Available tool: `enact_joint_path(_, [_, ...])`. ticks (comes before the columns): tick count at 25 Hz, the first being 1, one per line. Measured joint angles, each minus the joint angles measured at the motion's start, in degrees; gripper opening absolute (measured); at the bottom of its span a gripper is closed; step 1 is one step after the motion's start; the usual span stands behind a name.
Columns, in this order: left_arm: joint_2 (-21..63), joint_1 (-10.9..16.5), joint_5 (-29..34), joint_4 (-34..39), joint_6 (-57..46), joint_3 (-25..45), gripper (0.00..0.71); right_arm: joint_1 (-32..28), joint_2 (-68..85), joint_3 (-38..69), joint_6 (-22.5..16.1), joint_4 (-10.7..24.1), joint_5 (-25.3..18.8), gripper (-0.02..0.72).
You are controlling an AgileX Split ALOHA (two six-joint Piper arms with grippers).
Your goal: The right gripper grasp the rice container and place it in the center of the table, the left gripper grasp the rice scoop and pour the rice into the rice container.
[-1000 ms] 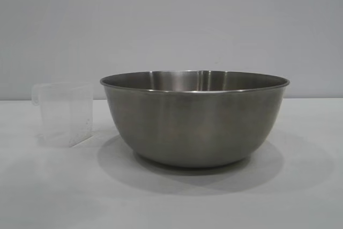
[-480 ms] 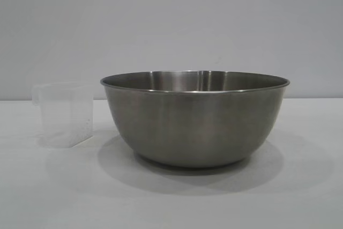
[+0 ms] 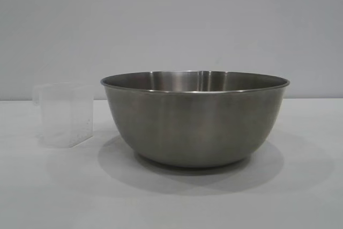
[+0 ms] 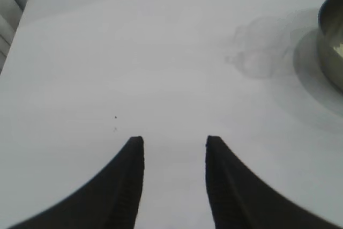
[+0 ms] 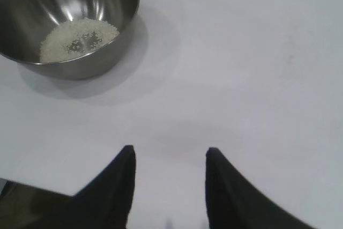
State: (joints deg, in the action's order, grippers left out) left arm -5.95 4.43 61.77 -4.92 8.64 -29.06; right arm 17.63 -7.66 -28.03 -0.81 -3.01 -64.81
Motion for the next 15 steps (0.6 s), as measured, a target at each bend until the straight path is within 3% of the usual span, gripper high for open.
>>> enact_joint_path(15, [0.0,0.0,2.2,0.0,-0.3,0.9,0.221,0.0,0.0,0.0,0.0,0.0,0.0,0.3])
